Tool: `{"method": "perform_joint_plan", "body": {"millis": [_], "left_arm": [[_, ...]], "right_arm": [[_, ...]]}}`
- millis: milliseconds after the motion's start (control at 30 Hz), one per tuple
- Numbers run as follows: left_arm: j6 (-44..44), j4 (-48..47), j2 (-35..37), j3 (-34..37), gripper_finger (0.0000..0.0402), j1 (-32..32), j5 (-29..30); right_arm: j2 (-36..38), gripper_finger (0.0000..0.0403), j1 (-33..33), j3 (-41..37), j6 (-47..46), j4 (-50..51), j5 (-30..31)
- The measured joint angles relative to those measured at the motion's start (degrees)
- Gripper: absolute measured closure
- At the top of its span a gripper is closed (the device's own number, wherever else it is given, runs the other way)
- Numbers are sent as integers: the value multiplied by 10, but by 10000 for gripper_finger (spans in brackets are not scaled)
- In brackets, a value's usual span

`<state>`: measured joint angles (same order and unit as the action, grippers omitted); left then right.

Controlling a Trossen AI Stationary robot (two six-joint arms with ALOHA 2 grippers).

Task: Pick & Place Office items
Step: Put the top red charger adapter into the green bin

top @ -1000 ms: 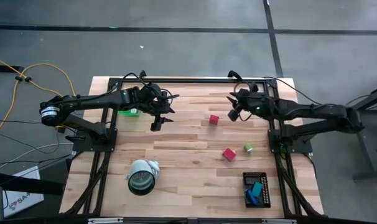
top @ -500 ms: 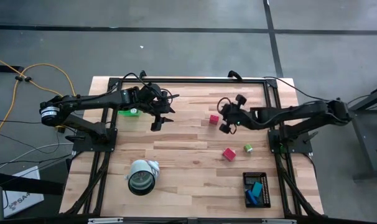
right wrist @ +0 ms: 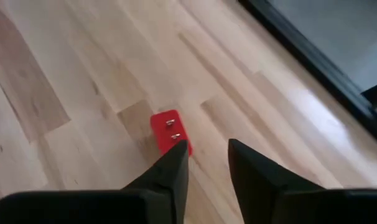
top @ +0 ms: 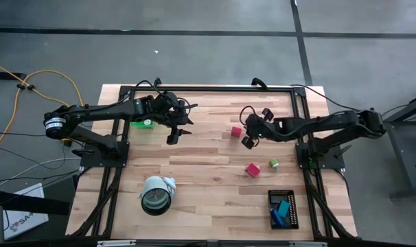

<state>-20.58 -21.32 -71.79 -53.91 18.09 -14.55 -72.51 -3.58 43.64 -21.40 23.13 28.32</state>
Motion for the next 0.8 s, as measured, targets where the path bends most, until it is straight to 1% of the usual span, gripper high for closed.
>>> {"method": "perform_joint_plan", "body": {"millis": [100,167,267,367,500,733,800], "left_arm": [[0,0,0,0,210,0,0],[0,0,0,0,210,0,0],[0,6,0,0,210,0,0],[0,8,0,0,210,0,0],[0,9,0,0,210,0,0],[0,10,0,0,210,0,0],[0,10,0,0,210,0,0]], "right_arm": [[-22,277,-10,-1,0,-1,-19],[-44,256,-13,-1,9,-14,-20],[-75,228,-14,-1,55,-23,-28],[-93,209,-9,-1,100,-41,-31],[-94,196,-9,-1,111,-47,-39],[-94,193,-12,-1,132,-44,-54],[-94,191,-16,-1,135,-45,-67]]}}
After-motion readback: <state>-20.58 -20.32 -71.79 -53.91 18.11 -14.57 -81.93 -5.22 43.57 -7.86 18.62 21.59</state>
